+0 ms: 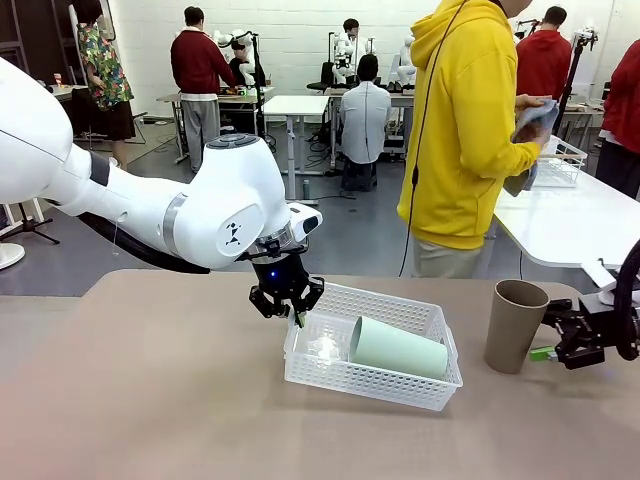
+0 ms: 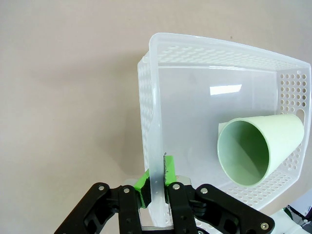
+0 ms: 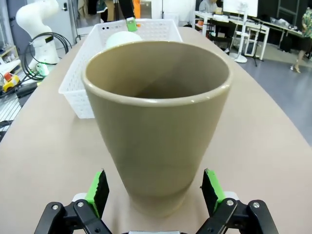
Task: Clean and organize the cups into the basket.
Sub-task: Pick up the Reusable plastic cup from the right side of the table and stack it inside the Organizing basket in the center of the table.
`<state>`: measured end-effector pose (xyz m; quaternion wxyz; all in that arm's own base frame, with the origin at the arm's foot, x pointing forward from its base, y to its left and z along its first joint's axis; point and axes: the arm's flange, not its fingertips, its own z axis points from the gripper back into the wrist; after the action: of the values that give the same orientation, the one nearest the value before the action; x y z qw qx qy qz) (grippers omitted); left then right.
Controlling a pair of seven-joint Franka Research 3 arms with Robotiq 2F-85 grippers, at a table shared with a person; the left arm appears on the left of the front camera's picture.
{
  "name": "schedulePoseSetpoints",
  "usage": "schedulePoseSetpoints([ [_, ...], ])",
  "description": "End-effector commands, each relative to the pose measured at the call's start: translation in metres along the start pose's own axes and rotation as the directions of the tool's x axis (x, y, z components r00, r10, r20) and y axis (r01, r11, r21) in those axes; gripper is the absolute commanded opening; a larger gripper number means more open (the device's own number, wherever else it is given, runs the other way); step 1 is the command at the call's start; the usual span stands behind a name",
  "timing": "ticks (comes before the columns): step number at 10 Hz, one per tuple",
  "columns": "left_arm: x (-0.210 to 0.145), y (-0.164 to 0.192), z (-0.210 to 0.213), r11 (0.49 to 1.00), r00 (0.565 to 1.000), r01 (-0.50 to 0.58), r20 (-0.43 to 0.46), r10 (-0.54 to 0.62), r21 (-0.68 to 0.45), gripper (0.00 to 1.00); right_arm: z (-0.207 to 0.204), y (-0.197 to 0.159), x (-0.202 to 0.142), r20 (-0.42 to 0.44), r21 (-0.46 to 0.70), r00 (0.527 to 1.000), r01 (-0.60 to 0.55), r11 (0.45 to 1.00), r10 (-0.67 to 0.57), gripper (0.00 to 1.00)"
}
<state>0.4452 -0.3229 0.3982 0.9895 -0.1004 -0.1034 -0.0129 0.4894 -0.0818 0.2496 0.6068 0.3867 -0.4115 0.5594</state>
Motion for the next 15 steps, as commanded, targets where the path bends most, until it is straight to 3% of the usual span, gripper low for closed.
schedulePoseSetpoints([
  [1, 0.0, -0.001, 0.001, 1.0, 1.0, 0.006, 0.001, -0.006, -0.003, 0.0, -0.012, -0.005, 0.0, 0.024, 0.004, 1.0, -0.012, 1.0, 0.012, 1.0],
  [5, 0.0, -0.001, 0.001, 1.0, 1.0, 0.006, 0.001, -0.006, -0.003, 0.0, -0.024, -0.007, 0.004, 0.07, 0.051, 0.997, -0.014, 0.999, 0.011, 1.0],
  [6, 0.0, -0.001, 0.001, 1.0, 1.0, 0.006, 0.001, -0.006, -0.003, 0.0, -0.024, -0.007, 0.004, 0.079, 0.071, 0.997, -0.012, 0.997, 0.006, 0.42],
  [7, 0.0, -0.001, 0.001, 1.0, 1.0, 0.006, 0.001, -0.006, -0.003, 0.0, -0.024, -0.007, 0.004, 0.074, 0.075, 0.997, -0.014, 0.997, 0.008, 0.42],
  [8, 0.0, -0.001, 0.001, 1.0, 1.0, 0.006, 0.001, -0.006, -0.003, 0.0, -0.023, -0.006, 0.004, 0.075, 0.079, 0.997, -0.017, 0.997, 0.011, 0.0],
  [9, 0.0, -0.001, 0.001, 1.0, 1.0, 0.006, 0.001, -0.006, -0.003, 0.0, -0.022, -0.006, 0.003, 0.076, 0.08, 0.997, -0.019, 0.997, 0.013, 0.37],
  [10, 0.0, -0.001, 0.001, 1.0, 1.0, 0.006, 0.001, -0.006, -0.003, 0.0, -0.021, -0.006, 0.003, 0.077, 0.079, 0.997, -0.018, 0.997, 0.012, 0.0],
  [11, 0.0, -0.001, 0.001, 1.0, 1.0, 0.006, 0.001, -0.006, -0.003, 0.0, -0.021, -0.006, 0.002, 0.076, 0.077, 0.997, -0.016, 0.997, 0.01, 0.23],
  [12, 0.0, -0.001, 0.001, 1.0, 1.0, 0.006, 0.001, -0.006, -0.003, 0.0, -0.021, -0.005, 0.005, 0.076, 0.06, 0.997, -0.003, 0.998, -0.002, 0.0],
  [13, 0.0, -0.001, 0.001, 1.0, 1.0, 0.006, 0.001, -0.006, -0.003, 0.0, -0.019, 0.006, 0.024, 0.05, 0.067, 0.999, 0.015, 0.998, -0.018, 0.16],
  [15, 0.0, -0.001, 0.001, 1.0, 1.0, 0.006, 0.001, -0.006, -0.003, 0.0, 0.01, 0.053, 0.123, -0.032, 0.036, 0.998, -0.045, 0.998, 0.046, 0.16],
])
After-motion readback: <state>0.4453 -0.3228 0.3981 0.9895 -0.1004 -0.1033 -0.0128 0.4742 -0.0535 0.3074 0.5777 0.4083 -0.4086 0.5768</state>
